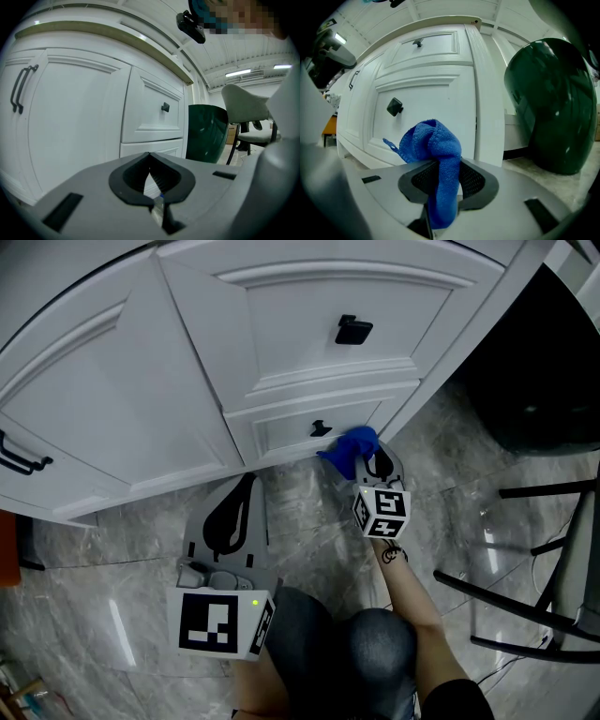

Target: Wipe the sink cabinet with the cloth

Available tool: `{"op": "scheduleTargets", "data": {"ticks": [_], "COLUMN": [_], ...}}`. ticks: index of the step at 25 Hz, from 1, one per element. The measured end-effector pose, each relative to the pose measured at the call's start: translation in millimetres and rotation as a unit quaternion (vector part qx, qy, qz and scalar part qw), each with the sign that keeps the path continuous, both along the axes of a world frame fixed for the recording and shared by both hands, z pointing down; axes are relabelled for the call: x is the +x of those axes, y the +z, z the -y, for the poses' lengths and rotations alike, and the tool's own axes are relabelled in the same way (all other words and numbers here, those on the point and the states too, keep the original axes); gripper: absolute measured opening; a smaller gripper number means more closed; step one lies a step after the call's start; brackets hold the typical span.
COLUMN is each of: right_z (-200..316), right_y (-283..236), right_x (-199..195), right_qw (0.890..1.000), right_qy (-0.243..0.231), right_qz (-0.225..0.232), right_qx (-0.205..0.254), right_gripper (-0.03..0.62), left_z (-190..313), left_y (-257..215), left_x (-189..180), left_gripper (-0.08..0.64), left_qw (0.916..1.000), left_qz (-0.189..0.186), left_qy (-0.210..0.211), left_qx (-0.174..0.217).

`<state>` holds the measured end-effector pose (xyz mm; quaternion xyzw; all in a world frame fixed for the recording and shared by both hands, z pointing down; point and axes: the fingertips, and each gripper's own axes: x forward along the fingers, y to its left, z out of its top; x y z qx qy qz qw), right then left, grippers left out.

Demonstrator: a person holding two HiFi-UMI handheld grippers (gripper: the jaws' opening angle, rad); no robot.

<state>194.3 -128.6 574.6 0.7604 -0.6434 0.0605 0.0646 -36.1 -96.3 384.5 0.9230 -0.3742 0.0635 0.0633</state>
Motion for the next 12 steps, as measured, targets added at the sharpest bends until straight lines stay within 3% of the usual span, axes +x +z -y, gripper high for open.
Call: {"op": "scheduleTargets", "data": {"ticks": [12], "right_z": [-3.8], "right_y": [1.1], "right_x": [21.5], "right_qw": [1.000], "right_qy": [0.017], "right_qz": [-0.001], "right_qx": [0.001], "right_gripper": [0.117], "left_z": [-1.7], "left_y": [1.0], "left_x": [8.9], "left_gripper": [0.003], "left_qw": [0.9999], "left_qz": [0.007], "left_qy": [0.011], "left_qx": [0.011]}}
